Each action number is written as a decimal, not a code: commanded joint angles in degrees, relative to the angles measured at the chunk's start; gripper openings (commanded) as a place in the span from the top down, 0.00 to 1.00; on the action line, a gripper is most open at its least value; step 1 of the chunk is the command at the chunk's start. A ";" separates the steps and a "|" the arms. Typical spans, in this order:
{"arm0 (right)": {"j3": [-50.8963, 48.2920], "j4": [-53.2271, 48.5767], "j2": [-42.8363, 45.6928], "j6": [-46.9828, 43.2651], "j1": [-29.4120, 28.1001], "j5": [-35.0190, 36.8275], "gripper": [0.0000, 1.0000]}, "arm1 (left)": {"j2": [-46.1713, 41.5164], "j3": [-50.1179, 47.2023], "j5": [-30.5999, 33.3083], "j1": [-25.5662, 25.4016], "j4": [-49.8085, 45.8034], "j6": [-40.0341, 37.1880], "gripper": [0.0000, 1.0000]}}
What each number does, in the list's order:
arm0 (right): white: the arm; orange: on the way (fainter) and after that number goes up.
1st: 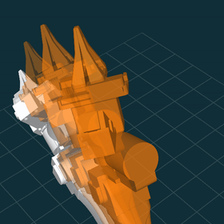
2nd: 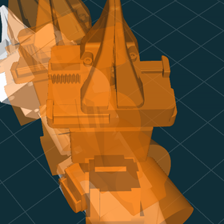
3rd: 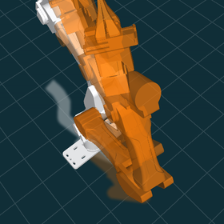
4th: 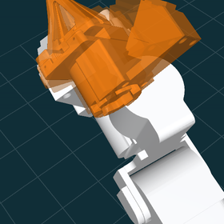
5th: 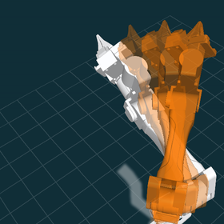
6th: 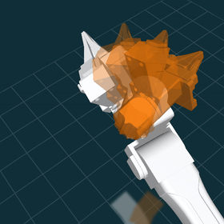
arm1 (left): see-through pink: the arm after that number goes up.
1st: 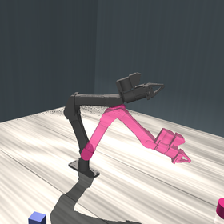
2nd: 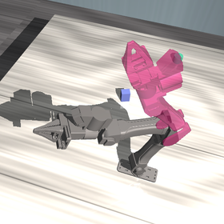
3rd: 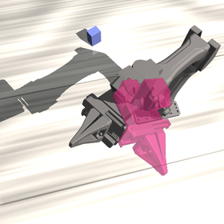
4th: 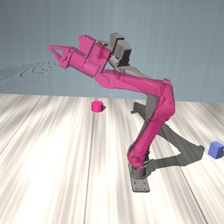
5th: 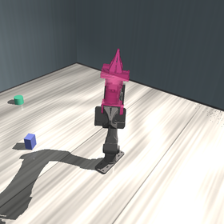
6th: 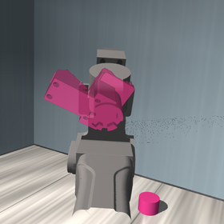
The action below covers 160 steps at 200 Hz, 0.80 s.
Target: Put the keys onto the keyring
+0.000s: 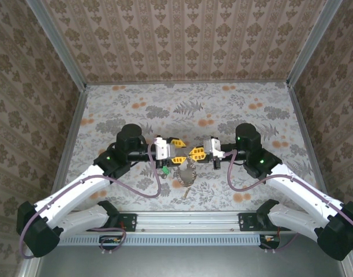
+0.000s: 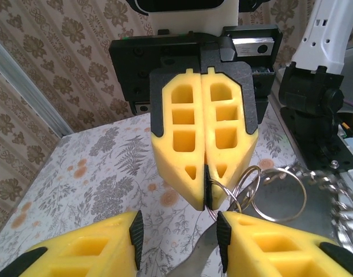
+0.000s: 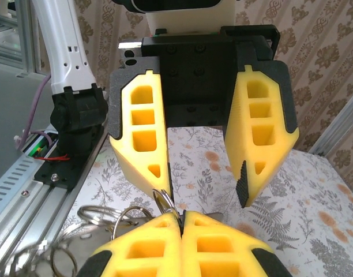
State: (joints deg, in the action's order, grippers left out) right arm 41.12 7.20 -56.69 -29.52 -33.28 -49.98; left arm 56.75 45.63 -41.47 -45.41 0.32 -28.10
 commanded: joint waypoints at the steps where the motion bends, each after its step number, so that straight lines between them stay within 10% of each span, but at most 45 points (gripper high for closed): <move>1: -0.08 3.23 0.08 0.69 -0.39 0.23 1.00 | -1.70 -0.45 0.02 -0.90 -0.04 -1.03 0.55; 160: 0.10 4.09 0.08 2.44 -0.39 0.66 1.00 | -0.42 -0.44 0.88 -0.79 -1.23 -0.91 0.62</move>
State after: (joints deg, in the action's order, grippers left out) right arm 41.10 7.62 -56.75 -28.23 -33.43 -49.50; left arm 55.46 44.58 -39.05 -45.47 -3.05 -29.95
